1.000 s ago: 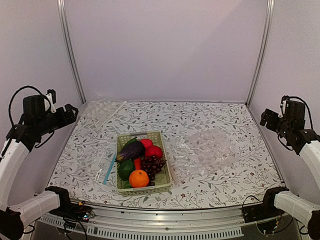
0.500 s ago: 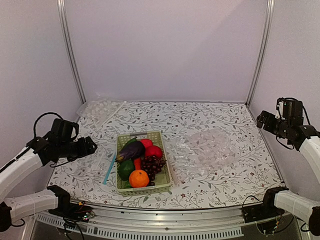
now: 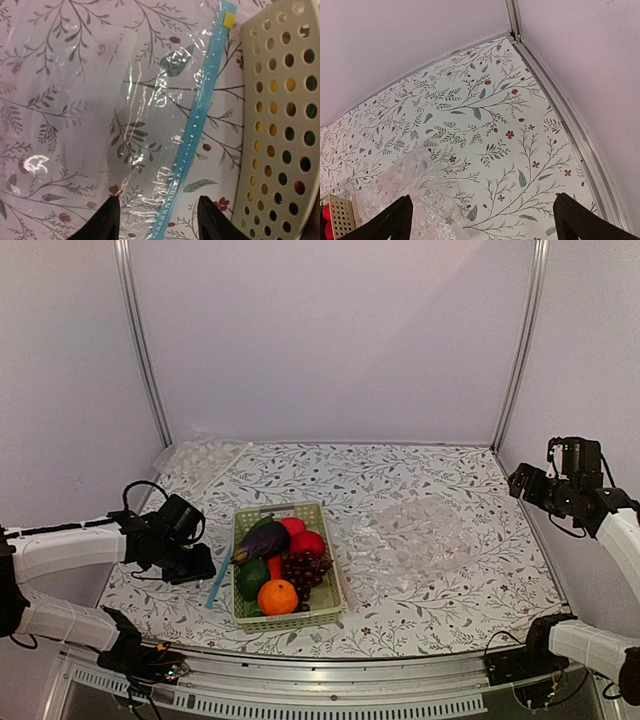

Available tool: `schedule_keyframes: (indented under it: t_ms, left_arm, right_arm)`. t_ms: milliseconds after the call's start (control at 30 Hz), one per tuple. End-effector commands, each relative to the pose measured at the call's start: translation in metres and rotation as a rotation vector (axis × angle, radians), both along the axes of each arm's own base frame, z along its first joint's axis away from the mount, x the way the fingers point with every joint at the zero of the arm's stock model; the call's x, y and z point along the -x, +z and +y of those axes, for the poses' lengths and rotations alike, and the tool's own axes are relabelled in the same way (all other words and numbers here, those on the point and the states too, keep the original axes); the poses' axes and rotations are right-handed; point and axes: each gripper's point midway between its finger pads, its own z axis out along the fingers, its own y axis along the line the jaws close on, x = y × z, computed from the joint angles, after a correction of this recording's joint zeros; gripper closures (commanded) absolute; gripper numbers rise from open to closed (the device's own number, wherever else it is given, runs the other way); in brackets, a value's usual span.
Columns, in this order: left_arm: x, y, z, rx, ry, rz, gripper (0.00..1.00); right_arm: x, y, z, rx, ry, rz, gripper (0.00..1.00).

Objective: Place the food in the zip-top bag and seal the zipper
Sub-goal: Pick up the zipper food storage bag at the corner of the board.

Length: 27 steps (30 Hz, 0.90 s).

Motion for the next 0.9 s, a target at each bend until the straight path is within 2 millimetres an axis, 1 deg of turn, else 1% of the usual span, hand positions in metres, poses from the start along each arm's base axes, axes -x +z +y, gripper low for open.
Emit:
schedule_keyframes:
  t_ms: [0, 133, 267, 333, 467, 633, 800, 867]
  left_arm:
    - [0.004, -0.017, -0.014, 0.031, -0.036, 0.033, 0.48]
    - [-0.001, -0.022, -0.023, 0.054, -0.049, 0.035, 0.48]
    - [-0.001, -0.028, -0.027, 0.039, -0.069, 0.052, 0.52]
    - [0.000, -0.031, -0.026, 0.022, -0.069, 0.063, 0.53]
    - [0.003, -0.038, -0.016, -0.046, -0.056, 0.092, 0.53]
    - [0.003, -0.037, -0.011, -0.133, -0.065, 0.088, 0.53]
    - [0.005, -0.040, -0.006, -0.219, -0.079, 0.107, 0.53]
    - [0.004, -0.040, -0.004, -0.250, -0.080, 0.103, 0.54]
  right_arm:
    - [0.002, 0.009, 0.003, -0.012, 0.008, -0.012, 0.01]
    - [0.001, 0.008, 0.004, -0.018, 0.011, -0.009, 0.01]
    - [-0.001, 0.007, 0.005, -0.022, 0.010, -0.008, 0.01]
    - [-0.001, 0.007, 0.004, -0.022, 0.010, -0.008, 0.01]
    - [-0.001, 0.007, 0.004, -0.022, 0.009, -0.006, 0.01]
    - [-0.001, 0.004, 0.003, -0.020, 0.005, 0.000, 0.01]
    - [-0.002, 0.003, 0.004, -0.021, 0.007, 0.003, 0.01]
    - [-0.002, 0.004, 0.003, -0.020, 0.005, 0.000, 0.01]
